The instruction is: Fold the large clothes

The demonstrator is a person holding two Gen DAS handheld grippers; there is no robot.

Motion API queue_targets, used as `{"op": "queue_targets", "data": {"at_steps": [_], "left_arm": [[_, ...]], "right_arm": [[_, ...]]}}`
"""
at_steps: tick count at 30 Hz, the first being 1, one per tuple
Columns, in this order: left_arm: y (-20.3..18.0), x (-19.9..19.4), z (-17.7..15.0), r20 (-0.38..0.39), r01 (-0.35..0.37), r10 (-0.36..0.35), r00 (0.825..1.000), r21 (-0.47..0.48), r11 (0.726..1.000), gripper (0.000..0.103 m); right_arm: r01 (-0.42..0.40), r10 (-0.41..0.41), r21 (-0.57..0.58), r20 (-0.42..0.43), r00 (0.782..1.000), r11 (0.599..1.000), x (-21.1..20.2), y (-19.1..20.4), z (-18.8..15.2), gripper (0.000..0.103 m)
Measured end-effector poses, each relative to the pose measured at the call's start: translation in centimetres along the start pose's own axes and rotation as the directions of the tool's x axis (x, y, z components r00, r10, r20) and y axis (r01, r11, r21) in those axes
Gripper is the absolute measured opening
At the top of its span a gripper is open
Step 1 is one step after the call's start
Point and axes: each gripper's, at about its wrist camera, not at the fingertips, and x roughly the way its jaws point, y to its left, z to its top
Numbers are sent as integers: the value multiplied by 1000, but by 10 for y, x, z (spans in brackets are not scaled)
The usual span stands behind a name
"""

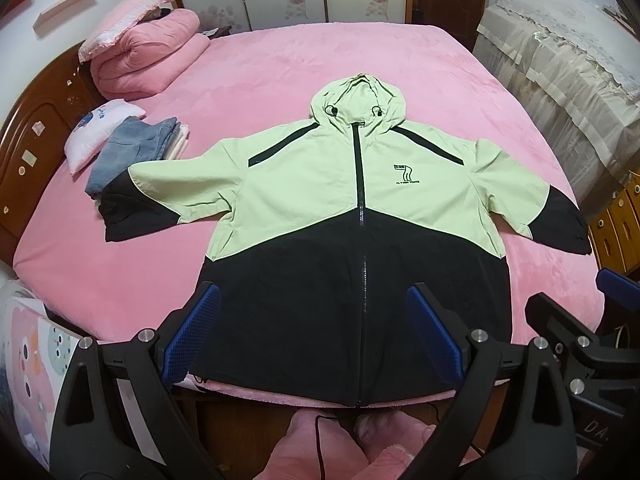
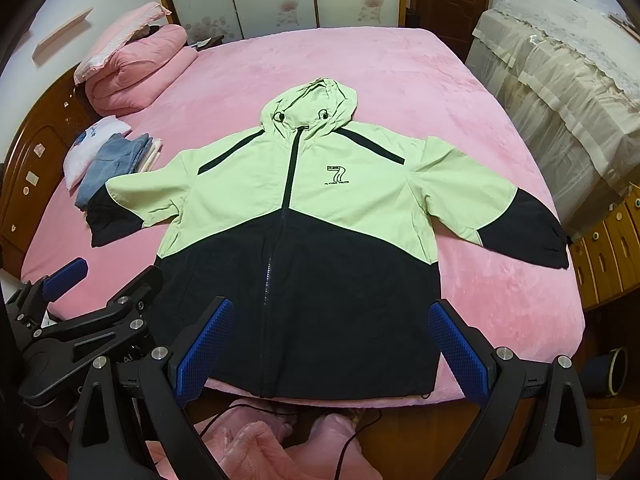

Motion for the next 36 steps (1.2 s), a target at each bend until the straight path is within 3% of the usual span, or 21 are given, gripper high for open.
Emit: {"op": "queue_targets", "data": {"at_steps": [18, 25, 31, 36], "left_arm": [[-19, -12, -1, 34, -49, 50, 998, -8, 999, 93], [-17, -12, -8, 6, -26, 27, 1000, -51, 998, 93], [3, -12, -10, 11, -62, 63, 998, -115, 991, 93], [46, 8, -16, -42, -43, 35, 999, -198, 979, 93]], "right_arm": [[-11, 11, -16, 3, 1000, 1000, 3, -11, 10, 100], [-12, 12, -40, 11, 1000, 999, 2, -16, 17, 100], [-33, 37, -116, 30, 999, 993, 4, 3, 28, 100], [-69, 77, -177, 38, 996, 982, 12, 41, 43, 100]]}}
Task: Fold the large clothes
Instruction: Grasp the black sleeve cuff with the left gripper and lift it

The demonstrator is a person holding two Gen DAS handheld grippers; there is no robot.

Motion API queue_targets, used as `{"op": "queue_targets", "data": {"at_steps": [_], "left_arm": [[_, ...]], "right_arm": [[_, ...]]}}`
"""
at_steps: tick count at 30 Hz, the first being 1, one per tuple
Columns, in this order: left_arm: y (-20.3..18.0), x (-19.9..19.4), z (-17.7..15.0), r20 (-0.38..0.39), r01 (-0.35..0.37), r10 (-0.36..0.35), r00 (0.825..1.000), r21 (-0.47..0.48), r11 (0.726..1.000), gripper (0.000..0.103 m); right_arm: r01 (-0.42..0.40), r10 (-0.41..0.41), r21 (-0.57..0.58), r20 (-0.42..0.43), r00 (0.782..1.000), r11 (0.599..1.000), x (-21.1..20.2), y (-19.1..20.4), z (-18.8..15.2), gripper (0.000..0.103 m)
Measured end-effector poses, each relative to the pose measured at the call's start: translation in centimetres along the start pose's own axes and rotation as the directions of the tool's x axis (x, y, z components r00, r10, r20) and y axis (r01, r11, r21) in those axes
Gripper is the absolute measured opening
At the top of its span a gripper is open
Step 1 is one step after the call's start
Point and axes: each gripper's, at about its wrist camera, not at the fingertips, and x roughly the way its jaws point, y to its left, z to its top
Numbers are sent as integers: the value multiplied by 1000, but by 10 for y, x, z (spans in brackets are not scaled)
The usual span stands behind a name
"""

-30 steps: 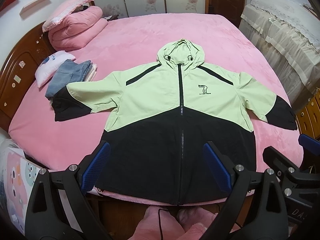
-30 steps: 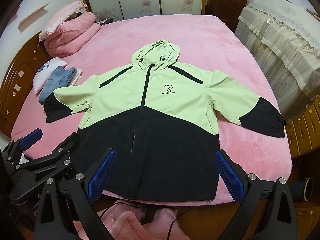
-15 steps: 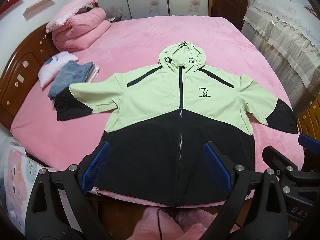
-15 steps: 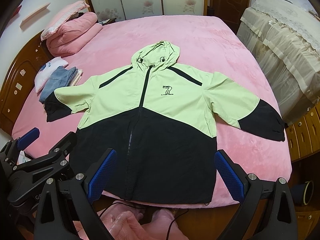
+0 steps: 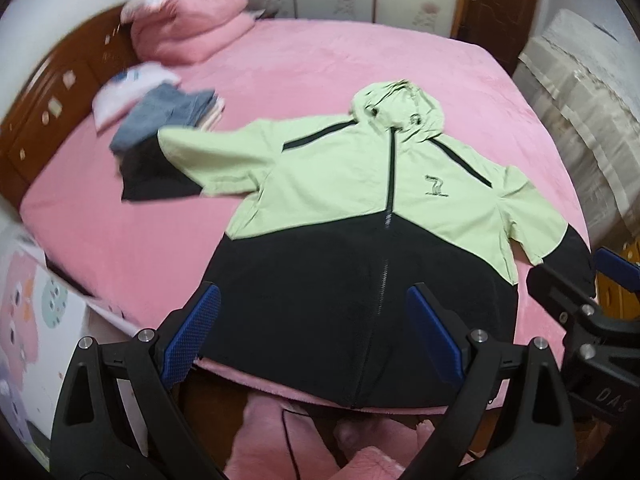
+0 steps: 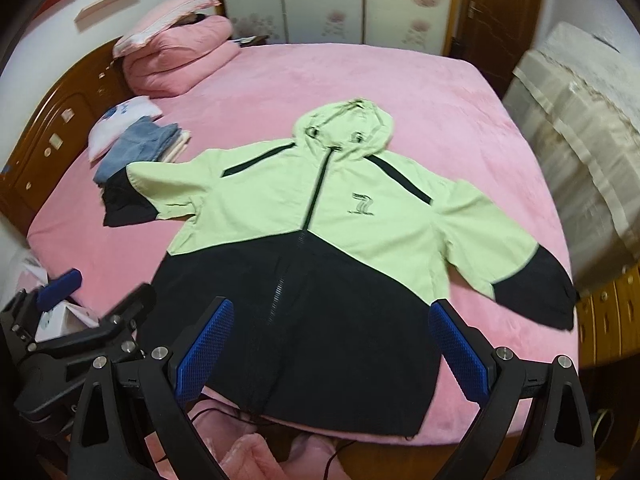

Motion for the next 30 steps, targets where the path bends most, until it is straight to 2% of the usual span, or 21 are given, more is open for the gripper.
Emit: {"op": "queue_targets", "data": {"at_steps": [5, 7, 10, 14, 16, 17, 21, 24, 28, 30], "left_arm": [[74, 37, 8, -58, 57, -67, 996, -162, 985, 93], [115, 59, 18, -77, 70, -91, 993, -248, 966, 93], [187, 98, 39, -94, 73, -118, 989, -389, 918, 93], [290, 163, 71, -95, 36, -107, 990, -560, 827, 93], [341, 201, 83, -104, 12, -100, 990, -635, 772, 93], [366, 219, 85, -107, 2, -100, 989, -673, 740, 93], [451, 295, 77, -106, -4, -146, 984, -820, 573, 93], [493, 337, 67, -87, -6, -146, 985, -875, 484, 93], [538, 379, 62, -48, -1, -95, 994, -895, 446, 91], [554, 393, 59, -6, 34, -92, 996, -907, 420, 87]], "right_arm": [[-46, 44, -48, -40, 998, 998, 27, 61, 25, 100], [-52, 49, -50, -68, 996, 997, 46, 92, 41, 100], [-55, 53, -11, -130, 990, 998, 83, 143, 72, 100], [-30, 35, 28, -220, 975, 999, 147, 224, 120, 99], [-23, 33, 42, -255, 966, 999, 182, 264, 142, 99], [-20, 33, 50, -265, 964, 999, 198, 284, 152, 99], [23, -9, 46, -297, 955, 999, 267, 347, 184, 99], [31, -12, 55, -312, 950, 998, 311, 382, 200, 99], [44, -23, 58, -313, 949, 997, 354, 408, 213, 99], [45, -25, 56, -316, 948, 997, 375, 419, 220, 100]]}}
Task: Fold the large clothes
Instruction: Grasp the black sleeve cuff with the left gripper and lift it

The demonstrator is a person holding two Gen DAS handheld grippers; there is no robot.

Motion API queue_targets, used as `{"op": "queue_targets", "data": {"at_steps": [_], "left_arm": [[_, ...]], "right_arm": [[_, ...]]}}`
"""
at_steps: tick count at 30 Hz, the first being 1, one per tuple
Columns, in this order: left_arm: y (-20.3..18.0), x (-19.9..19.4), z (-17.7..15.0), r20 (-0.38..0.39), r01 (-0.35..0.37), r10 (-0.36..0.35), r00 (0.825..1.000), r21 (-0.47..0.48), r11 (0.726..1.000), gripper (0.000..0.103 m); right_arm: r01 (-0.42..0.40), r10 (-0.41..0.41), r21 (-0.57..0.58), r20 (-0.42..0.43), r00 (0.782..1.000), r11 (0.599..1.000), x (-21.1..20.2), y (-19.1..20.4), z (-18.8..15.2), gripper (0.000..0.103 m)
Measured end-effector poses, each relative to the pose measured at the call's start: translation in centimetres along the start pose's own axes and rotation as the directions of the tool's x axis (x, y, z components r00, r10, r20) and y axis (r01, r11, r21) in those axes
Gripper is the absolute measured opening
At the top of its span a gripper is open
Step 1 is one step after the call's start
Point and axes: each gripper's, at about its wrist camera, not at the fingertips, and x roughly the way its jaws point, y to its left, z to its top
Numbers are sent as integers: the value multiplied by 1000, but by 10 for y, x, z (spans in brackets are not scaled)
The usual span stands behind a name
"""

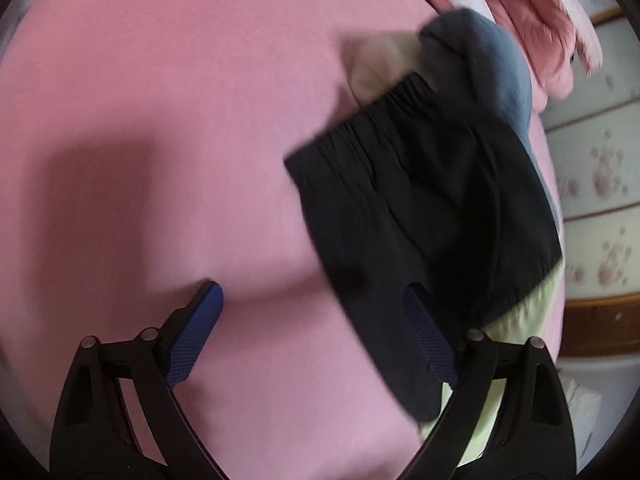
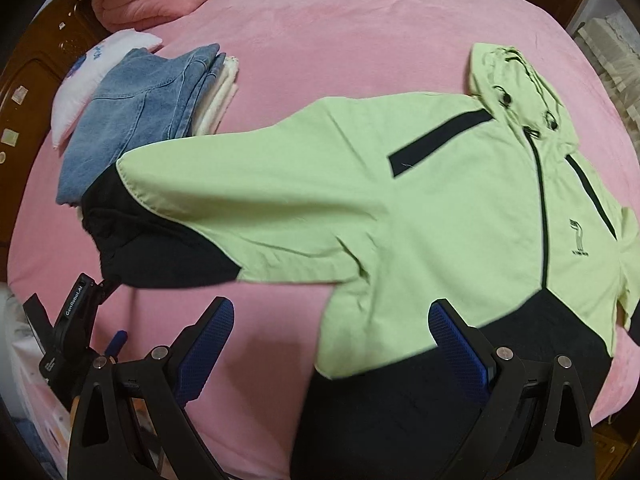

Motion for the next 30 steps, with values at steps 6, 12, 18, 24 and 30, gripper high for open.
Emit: {"op": "queue_targets", "data": {"at_steps": [6, 12, 18, 24, 30], "left_arm": [[16, 23, 27, 71, 65, -64, 995, -3, 998, 50], [6, 29, 26, 95, 66, -67, 993, 10, 998, 4], [-34, -37, 0, 274, 59, -94, 957, 133, 989, 2], [-118, -123, -53, 428, 57, -245, 870, 405, 912, 2], [-217, -184, -140, 434, 67, -419, 797, 627, 776, 2]], "right_arm": [[10, -9, 21, -3, 1000, 1000, 35, 11, 21, 99], [26, -26, 20, 11, 1000, 999, 50, 3, 18, 100], [46, -46, 4, 32, 998, 999, 54, -13, 10, 99], [20, -23, 51, 62, 998, 998, 38, -70, -11, 99], [16, -24, 80, 105, 994, 997, 13, -156, -29, 99]]}}
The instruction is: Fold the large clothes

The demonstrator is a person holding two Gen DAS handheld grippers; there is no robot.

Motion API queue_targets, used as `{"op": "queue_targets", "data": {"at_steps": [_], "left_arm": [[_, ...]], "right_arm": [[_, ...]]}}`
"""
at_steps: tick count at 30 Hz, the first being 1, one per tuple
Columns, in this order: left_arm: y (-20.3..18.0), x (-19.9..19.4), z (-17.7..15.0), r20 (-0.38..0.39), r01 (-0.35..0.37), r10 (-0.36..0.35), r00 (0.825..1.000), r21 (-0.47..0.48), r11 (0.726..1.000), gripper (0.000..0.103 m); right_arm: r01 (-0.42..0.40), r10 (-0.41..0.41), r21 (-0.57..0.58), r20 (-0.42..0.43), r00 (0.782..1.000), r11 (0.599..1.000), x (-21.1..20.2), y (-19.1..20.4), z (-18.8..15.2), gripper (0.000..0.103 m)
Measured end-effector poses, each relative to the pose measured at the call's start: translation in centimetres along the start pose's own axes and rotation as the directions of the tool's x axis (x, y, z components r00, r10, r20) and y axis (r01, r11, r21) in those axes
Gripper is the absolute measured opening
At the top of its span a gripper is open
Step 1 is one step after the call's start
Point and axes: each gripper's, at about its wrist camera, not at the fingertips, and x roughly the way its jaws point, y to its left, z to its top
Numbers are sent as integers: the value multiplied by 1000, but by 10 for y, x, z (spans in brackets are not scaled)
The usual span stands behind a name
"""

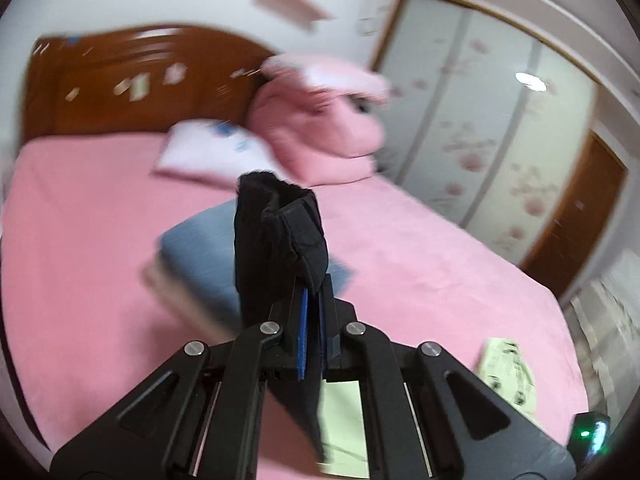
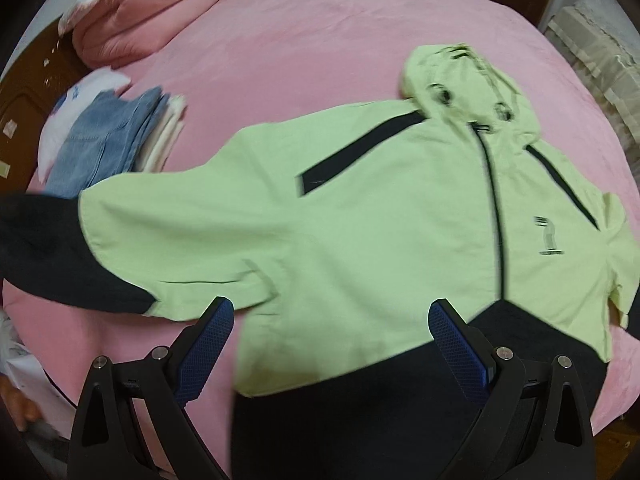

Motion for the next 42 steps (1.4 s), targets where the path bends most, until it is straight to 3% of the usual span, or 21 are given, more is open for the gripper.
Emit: {"op": "queue_targets", "data": {"at_steps": [4, 7, 12, 14, 15, 20, 22, 23, 25, 27, 28, 30, 32, 34, 35, 36, 38, 40, 41, 42], "left_arm": [[-108, -12, -1, 15, 124, -125, 992, 57, 991, 2], [-192, -22, -31, -6, 207, -208, 978, 121, 971, 2], [-315, -18, -112, -137, 358, -339, 931, 154, 921, 2], [-352, -13, -155, -217, 402, -363, 906, 175, 899, 2], [-373, -5, -182, -274, 432, -376, 885, 187, 882, 2], [-427, 15, -283, -403, 473, -341, 849, 292, 832, 2], [-444, 22, -322, -464, 494, -324, 824, 312, 812, 2], [-449, 29, -339, -496, 503, -311, 811, 318, 803, 3], [-455, 46, -368, -600, 535, -268, 753, 323, 780, 13], [-455, 63, -399, -730, 553, -187, 658, 299, 777, 52], [-448, 70, -406, -764, 544, -169, 622, 267, 795, 60], [-426, 80, -400, -782, 514, -164, 601, 221, 829, 69], [-415, 86, -382, -790, 493, -158, 592, 200, 847, 70], [-401, 96, -351, -786, 467, -154, 598, 186, 864, 71], [-391, 93, -340, -781, 451, -151, 606, 181, 874, 71], [-377, 94, -323, -774, 428, -143, 617, 178, 886, 71], [-352, 98, -290, -752, 373, -125, 648, 170, 912, 71], [-320, 104, -260, -716, 312, -98, 691, 173, 934, 71], [-309, 102, -246, -704, 291, -85, 705, 178, 940, 71], [-297, 106, -237, -689, 260, -63, 722, 186, 947, 71]], "right_arm": [[-6, 6, 15, 41, 999, 1000, -26, -76, 4, 99], [-8, 6, 36, 73, 997, 999, -44, -142, 14, 99], [22, -31, 88, 100, 995, 996, -56, -260, 26, 99], [36, -48, 122, 95, 994, 992, -50, -304, 23, 99], [45, -57, 139, 85, 995, 989, -45, -324, 22, 99], [43, -57, 223, 55, 997, 974, -5, -408, 6, 99], [26, -38, 239, 46, 998, 971, 15, -429, -1, 99], [12, -23, 243, 44, 999, 970, 22, -440, -4, 99], [-32, 21, 262, 44, 999, 964, 34, -459, -11, 99], [-98, 87, 298, 51, 995, 950, 40, -476, -17, 99], [-127, 115, 314, 55, 992, 941, 43, -483, -20, 99], [-195, 182, 338, 69, 981, 921, 46, -492, -24, 99], [-271, 259, 348, 82, 962, 897, 49, -499, -28, 99], [-358, 346, 356, 100, 933, 863, 52, -495, -32, 96], [-395, 384, 364, 106, 917, 843, 56, -496, -33, 87], [-426, 418, 379, 108, 902, 821, 61, -494, -34, 77], [-465, 465, 412, 109, 879, 784, 76, -492, -31, 72], [-486, 489, 436, 114, 865, 758, 96, -489, -26, 70], [-492, 495, 448, 121, 860, 746, 105, -488, -24, 63], [-512, 516, 463, 130, 847, 724, 114, -483, -22, 47]]}}
